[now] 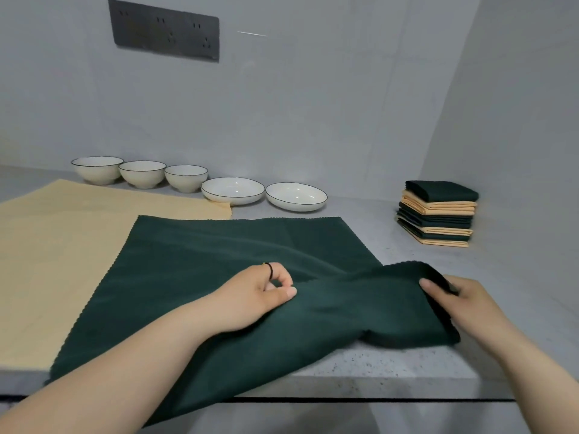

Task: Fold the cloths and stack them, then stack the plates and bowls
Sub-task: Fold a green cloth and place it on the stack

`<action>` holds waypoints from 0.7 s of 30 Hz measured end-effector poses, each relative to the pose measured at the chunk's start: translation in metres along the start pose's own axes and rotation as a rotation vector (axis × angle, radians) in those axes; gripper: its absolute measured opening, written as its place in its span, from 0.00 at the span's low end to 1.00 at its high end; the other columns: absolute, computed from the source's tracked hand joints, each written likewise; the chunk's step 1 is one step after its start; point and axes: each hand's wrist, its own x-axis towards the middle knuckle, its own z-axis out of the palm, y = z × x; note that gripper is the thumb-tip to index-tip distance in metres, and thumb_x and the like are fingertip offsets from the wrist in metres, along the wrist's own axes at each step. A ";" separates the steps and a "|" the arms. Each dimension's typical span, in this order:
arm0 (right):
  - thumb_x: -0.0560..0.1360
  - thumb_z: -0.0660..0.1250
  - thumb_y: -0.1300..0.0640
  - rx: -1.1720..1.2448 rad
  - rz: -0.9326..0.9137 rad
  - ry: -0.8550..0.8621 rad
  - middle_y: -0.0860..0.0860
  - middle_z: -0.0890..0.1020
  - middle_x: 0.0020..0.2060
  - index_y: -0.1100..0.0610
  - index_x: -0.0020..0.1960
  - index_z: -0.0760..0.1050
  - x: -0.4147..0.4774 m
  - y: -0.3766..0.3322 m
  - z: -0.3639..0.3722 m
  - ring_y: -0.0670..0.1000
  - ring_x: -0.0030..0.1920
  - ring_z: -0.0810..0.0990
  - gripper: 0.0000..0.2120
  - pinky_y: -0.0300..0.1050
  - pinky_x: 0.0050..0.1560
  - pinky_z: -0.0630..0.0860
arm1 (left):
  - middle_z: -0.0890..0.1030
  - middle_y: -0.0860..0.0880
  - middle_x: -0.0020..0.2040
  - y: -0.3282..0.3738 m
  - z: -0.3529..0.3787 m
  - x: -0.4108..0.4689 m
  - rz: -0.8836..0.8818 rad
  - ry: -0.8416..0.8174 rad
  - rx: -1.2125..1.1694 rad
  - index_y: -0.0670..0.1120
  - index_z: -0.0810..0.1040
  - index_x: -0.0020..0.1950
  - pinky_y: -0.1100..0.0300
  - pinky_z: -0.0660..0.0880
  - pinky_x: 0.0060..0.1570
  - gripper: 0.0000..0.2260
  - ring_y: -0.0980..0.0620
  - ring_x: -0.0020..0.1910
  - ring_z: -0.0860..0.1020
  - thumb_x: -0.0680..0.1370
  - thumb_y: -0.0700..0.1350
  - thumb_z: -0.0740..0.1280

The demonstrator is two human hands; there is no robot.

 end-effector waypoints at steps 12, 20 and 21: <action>0.77 0.63 0.59 -0.041 0.015 0.036 0.54 0.77 0.32 0.61 0.34 0.74 0.026 -0.014 0.033 0.52 0.37 0.73 0.14 0.44 0.37 0.65 | 0.78 0.60 0.29 -0.034 -0.065 -0.070 -0.262 -0.543 0.204 0.55 0.77 0.28 0.67 0.71 0.35 0.08 0.62 0.31 0.76 0.65 0.49 0.74; 0.76 0.64 0.59 -0.062 0.099 -0.101 0.53 0.79 0.27 0.69 0.41 0.78 0.022 -0.002 0.018 0.51 0.29 0.76 0.13 0.29 0.22 0.67 | 0.84 0.45 0.43 -0.073 -0.134 -0.091 -0.312 -0.376 0.043 0.44 0.79 0.43 0.55 0.76 0.45 0.28 0.50 0.43 0.81 0.57 0.65 0.76; 0.76 0.64 0.59 -0.077 0.120 -0.153 0.51 0.79 0.24 0.68 0.39 0.78 0.020 0.000 0.015 0.49 0.26 0.76 0.13 0.28 0.20 0.66 | 0.84 0.45 0.43 -0.074 -0.141 -0.089 -0.327 -0.355 0.047 0.42 0.77 0.44 0.56 0.76 0.44 0.31 0.50 0.41 0.81 0.56 0.66 0.76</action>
